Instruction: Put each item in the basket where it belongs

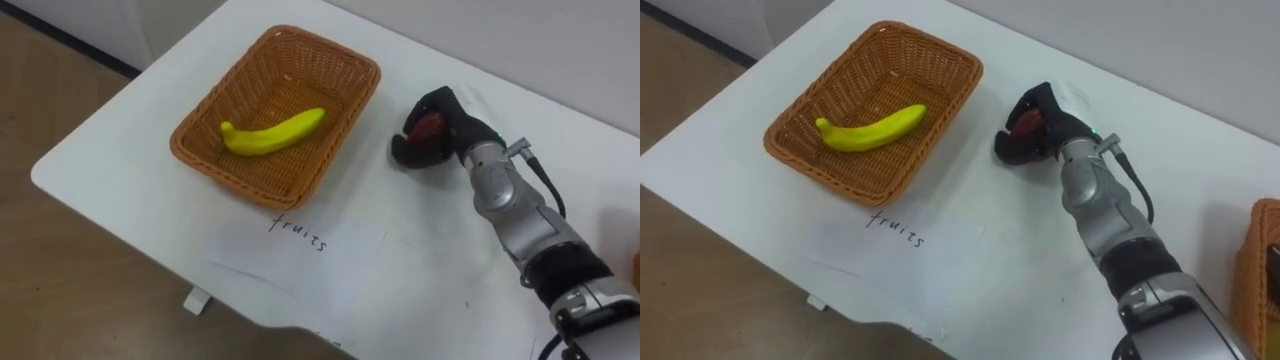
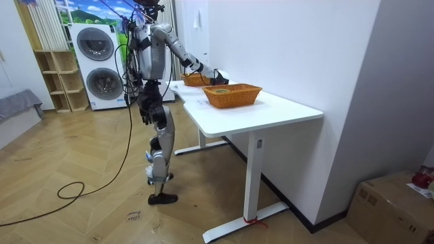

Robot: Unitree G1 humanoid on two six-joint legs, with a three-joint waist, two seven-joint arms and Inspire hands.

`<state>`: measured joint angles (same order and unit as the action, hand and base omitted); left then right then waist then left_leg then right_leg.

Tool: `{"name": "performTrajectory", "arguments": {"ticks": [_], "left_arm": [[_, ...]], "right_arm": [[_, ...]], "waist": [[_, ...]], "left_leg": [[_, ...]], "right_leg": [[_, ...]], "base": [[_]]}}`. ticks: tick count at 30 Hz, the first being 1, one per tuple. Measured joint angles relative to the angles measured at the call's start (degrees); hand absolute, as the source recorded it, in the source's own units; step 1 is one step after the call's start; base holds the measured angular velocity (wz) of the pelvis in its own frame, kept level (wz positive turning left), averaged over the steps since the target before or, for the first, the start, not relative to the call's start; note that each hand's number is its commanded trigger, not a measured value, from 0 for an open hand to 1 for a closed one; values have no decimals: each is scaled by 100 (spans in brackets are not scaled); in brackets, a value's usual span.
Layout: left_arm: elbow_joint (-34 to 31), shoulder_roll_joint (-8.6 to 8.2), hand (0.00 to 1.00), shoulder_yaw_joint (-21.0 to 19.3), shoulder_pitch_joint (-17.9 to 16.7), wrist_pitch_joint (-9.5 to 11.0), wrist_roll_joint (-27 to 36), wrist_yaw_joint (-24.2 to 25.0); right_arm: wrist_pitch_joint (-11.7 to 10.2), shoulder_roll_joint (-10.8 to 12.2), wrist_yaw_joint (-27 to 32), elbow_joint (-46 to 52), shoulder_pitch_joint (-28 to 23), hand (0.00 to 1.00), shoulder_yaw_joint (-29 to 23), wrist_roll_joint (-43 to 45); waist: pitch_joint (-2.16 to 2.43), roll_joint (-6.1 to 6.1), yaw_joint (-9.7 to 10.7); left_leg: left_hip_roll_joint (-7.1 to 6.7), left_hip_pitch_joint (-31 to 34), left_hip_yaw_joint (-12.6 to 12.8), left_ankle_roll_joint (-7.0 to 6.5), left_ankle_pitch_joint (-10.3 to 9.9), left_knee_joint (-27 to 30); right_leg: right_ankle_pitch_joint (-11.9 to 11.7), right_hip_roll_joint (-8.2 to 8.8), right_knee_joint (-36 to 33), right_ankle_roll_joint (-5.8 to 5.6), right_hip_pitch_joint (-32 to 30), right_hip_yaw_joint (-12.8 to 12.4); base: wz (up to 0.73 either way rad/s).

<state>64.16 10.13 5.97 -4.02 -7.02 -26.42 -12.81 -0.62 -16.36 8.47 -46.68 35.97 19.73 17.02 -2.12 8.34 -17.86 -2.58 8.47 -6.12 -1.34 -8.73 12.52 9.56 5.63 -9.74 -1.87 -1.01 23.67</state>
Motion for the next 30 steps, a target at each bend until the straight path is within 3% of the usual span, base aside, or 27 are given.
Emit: {"name": "performTrajectory", "arguments": {"ticks": [10, 17, 19, 21, 30], "left_arm": [[-75, 1, 0, -5, -91, 86, -7, -266], [-331, -4, 0, -29, -278, 18, -8, -292], [-483, -23, 0, -145, -387, -23, -12, -299], [-527, -24, 0, -169, -435, -47, -7, -338], [-450, -69, 0, -186, -551, -53, -8, -435]], "right_arm": [[-62, -7, 65, -4, -2, 100, -90, -664], [-28, -9, 7, 49, -17, 100, -91, -1011], [76, 3, -3, 320, -58, 100, -92, -1008], [77, 3, -3, 527, -106, 100, -92, -1069], [79, 1, -157, 1297, -142, 100, -101, -1632]], "waist": [[18, -94, 68], [46, -138, 122], [64, -144, 183], [96, -148, 207], [149, -191, 231]], "left_leg": [[-2, -3, 9, 0, 0, 17], [4, -39, 38, -1, 1, 15], [8, -38, 53, -2, 1, 15], [8, -67, 70, -2, 2, 14], [23, -482, 191, -10, 7, -89]], "right_leg": [[0, 1, 6, 0, 20, 20], [0, 1, 7, 0, 46, 6], [0, 1, 6, 0, 39, -13], [-1, 3, 6, 0, 59, -27], [2, 3, 15, -5, 412, -108]], "base": [[1], [0], [-4], [-3], [-3]]}}
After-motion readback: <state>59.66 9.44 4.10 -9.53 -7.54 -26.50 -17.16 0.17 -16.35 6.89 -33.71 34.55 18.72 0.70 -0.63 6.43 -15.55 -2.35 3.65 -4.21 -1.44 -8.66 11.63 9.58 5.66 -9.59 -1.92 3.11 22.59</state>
